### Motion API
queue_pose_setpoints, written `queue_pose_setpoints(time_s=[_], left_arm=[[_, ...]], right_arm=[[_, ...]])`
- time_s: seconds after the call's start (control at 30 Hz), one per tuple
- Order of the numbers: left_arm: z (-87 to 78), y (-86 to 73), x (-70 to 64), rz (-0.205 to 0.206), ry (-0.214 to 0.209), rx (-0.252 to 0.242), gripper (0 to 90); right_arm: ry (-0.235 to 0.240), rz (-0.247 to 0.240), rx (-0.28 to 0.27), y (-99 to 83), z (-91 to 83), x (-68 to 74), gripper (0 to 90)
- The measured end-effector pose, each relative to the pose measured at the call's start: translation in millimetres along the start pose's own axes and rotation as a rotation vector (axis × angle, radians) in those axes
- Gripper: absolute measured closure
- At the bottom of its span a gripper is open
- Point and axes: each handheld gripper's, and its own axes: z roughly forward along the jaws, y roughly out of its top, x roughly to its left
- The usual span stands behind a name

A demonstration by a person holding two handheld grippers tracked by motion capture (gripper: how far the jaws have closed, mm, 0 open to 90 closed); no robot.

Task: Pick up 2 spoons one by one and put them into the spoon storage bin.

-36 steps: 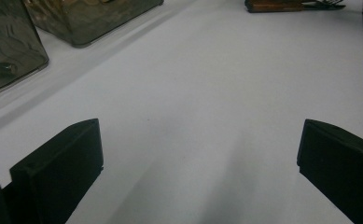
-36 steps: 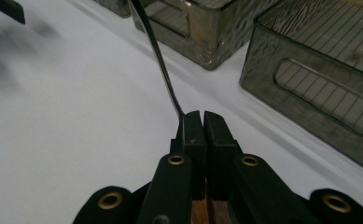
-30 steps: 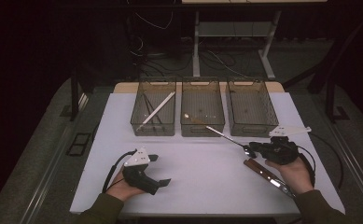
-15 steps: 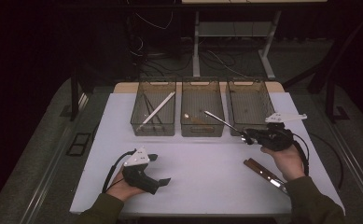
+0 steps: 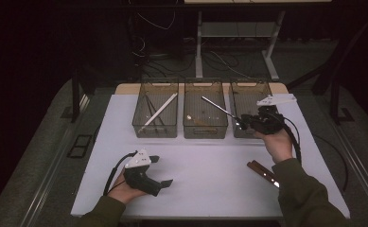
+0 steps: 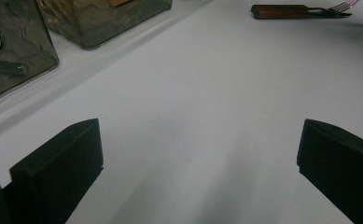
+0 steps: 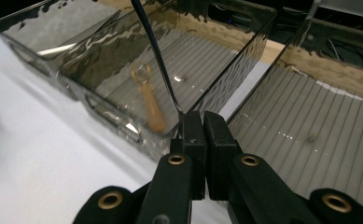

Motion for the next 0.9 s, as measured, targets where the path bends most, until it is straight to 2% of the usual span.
queue_pose_setpoints(time_s=[0.17, 0.43, 0.63, 0.77, 0.9], left_arm=[[0.3, 0.0, -0.2, 0.002, -0.002, 0.001, 0.0], [0.4, 0.1, -0.6, 0.005, -0.008, 0.0, 0.0], [0.6, 0.3, -0.9, 0.002, -0.016, -0.007, 0.0], [1.3, 0.2, -1.0, 0.005, -0.02, -0.008, 0.0], [1.4, 0.4, -1.0, 0.01, -0.02, -0.007, 0.0]], right_arm=[[-0.02, 0.008, 0.005, 18.7, 12.4, 3.2, 88.7], [-0.055, 0.004, 0.05, 40.2, 41.0, 8.6, 88.7], [-0.093, 0.012, 0.108, 42.7, 66.7, 10.9, 88.7], [-0.095, 0.023, 0.135, 40.6, 80.0, 12.9, 88.7], [-0.105, 0.005, 0.153, 37.5, 91.0, 18.3, 88.6]])
